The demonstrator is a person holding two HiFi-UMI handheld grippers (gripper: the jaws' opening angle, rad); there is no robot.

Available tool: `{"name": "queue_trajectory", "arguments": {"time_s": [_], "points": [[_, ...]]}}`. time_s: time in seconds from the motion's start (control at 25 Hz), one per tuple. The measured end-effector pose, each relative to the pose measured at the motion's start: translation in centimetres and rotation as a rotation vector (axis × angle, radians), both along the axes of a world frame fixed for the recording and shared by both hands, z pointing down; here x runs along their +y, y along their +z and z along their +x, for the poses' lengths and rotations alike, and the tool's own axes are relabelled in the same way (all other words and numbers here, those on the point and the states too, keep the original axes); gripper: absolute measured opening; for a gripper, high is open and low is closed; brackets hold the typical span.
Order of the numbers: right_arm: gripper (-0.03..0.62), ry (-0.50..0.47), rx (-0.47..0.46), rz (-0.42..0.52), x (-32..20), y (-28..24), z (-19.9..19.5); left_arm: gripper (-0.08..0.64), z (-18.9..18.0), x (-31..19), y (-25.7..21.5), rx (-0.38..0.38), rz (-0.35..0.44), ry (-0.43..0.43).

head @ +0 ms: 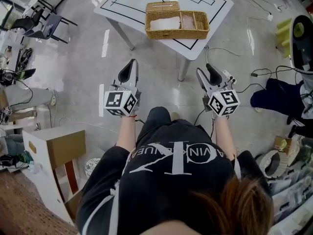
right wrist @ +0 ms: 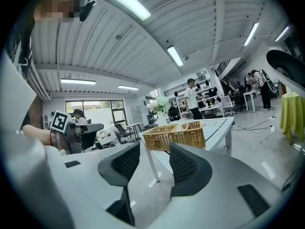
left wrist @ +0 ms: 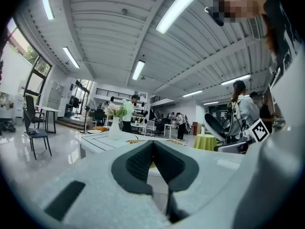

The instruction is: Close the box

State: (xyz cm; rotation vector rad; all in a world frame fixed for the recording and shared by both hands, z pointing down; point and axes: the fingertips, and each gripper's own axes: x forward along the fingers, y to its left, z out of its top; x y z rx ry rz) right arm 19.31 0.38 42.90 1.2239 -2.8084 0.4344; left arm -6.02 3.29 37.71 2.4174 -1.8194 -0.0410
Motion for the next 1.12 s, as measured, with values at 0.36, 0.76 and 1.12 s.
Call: {"name": "queue_trajectory", "arguments": {"time_s": [0.36,0.76,1.12], "points": [[0.184,-0.001,0.027,-0.003,-2.4,0.4,-0.2,0.011,-0.6,-3.3,0.9,-0.002,-0.013,0.003],[0.172,-0.019,0.108,0.065,-10.0,-1.8,-4.2,0.011,-3.4,-12.1,0.4,-0.007,0.001,0.036],[0.15,-0.064,0.215,0.056,-16.8,-2.2,-9.5,0.011,-6.7,-19.3,1.3,0.006,-0.031,0.066]]}}
